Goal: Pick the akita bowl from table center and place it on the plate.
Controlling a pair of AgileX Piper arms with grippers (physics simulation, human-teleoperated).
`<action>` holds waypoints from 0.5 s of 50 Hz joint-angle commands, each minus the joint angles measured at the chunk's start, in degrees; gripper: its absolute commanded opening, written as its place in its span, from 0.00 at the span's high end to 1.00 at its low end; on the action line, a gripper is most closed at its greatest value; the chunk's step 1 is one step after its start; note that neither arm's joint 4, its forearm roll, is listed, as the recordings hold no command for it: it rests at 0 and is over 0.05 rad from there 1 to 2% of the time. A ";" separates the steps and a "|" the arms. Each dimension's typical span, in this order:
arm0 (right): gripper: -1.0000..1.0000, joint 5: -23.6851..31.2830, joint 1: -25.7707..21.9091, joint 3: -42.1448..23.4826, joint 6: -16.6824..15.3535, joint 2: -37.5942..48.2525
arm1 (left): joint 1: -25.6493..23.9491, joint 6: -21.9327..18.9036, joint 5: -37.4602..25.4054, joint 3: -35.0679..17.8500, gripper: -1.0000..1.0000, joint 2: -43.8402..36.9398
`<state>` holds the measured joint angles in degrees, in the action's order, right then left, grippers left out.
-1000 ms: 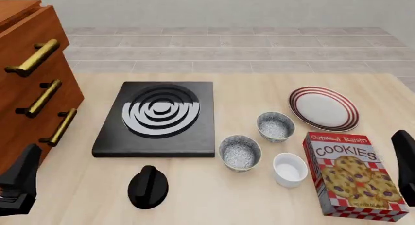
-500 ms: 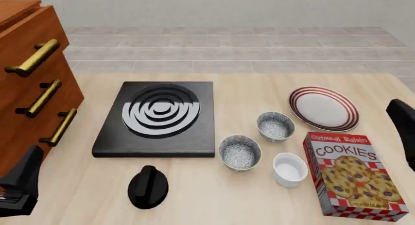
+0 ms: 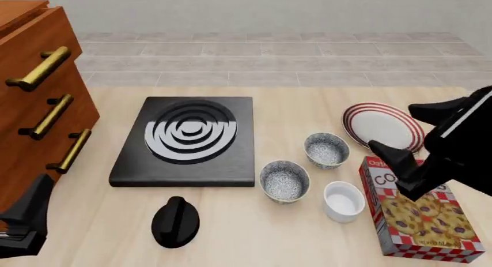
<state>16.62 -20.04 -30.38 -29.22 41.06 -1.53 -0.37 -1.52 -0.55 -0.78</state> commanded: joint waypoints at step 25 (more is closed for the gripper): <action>0.00 2.37 -11.69 -4.26 -13.32 20.80 | -0.77 0.11 -0.71 -0.06 0.00 0.26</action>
<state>18.17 -28.41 -33.69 -40.10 57.69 -2.10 -0.24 -2.09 -0.59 -0.61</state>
